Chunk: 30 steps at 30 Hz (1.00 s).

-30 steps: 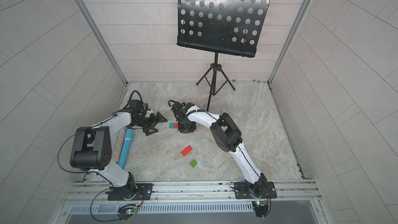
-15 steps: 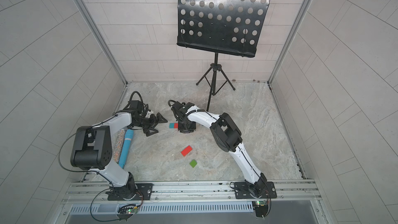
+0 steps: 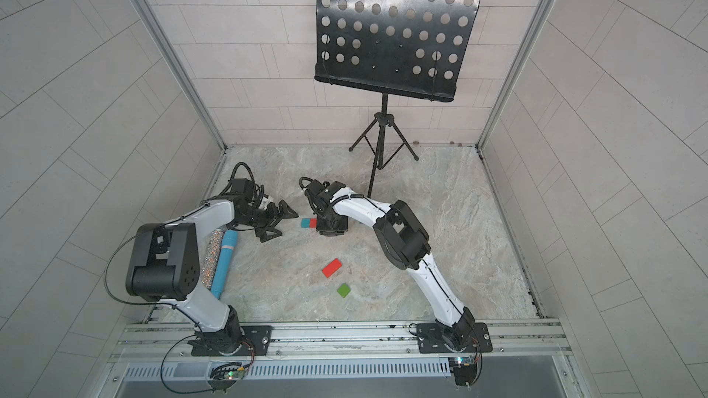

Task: Assemble the number 7 with building blocks
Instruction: Assemble the building block at the center of the board.

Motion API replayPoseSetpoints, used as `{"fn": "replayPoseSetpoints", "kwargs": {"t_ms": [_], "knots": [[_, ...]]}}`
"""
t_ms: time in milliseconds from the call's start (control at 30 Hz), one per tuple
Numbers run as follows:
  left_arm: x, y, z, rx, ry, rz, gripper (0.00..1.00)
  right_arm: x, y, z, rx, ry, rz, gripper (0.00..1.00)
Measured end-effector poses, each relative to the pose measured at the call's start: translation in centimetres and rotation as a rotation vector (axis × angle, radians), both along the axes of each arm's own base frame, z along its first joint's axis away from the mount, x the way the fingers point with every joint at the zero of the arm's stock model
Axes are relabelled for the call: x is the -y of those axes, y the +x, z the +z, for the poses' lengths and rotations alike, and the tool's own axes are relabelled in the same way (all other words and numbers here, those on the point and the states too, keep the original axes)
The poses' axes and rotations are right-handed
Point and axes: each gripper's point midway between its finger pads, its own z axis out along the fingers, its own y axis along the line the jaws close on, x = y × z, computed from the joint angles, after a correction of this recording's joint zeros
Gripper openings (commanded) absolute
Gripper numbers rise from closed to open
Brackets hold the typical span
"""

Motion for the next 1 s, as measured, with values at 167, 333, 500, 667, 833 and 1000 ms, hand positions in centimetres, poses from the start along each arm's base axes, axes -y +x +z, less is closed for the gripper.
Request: {"fn": "replayPoseSetpoints", "kwargs": {"t_ms": [167, 333, 500, 667, 833, 1000], "knots": [[0.04, -0.01, -0.01, 0.001, -0.003, -0.001, 1.0, -0.04, 0.0, 0.01, -0.001, 0.002, -0.005, 0.4], [0.12, -0.15, -0.05, -0.003, -0.009, -0.003, 1.0, -0.07, -0.02, 0.01, -0.003, 0.004, -0.011, 0.4], [0.16, -0.16, -0.02, -0.003, -0.012, -0.003, 1.0, -0.09, -0.01, 0.01, -0.004, 0.006, -0.018, 0.4], [0.18, -0.16, -0.01, -0.003, -0.013, -0.004, 1.0, -0.12, -0.04, 0.0, -0.006, 0.007, -0.02, 0.4], [0.2, -0.24, -0.07, -0.005, -0.014, -0.004, 1.0, -0.14, -0.02, 0.01, -0.007, 0.009, -0.021, 0.4], [0.2, -0.31, -0.16, -0.009, -0.014, -0.004, 1.0, -0.28, 0.05, 0.05, -0.006, 0.014, -0.021, 0.4]]}}
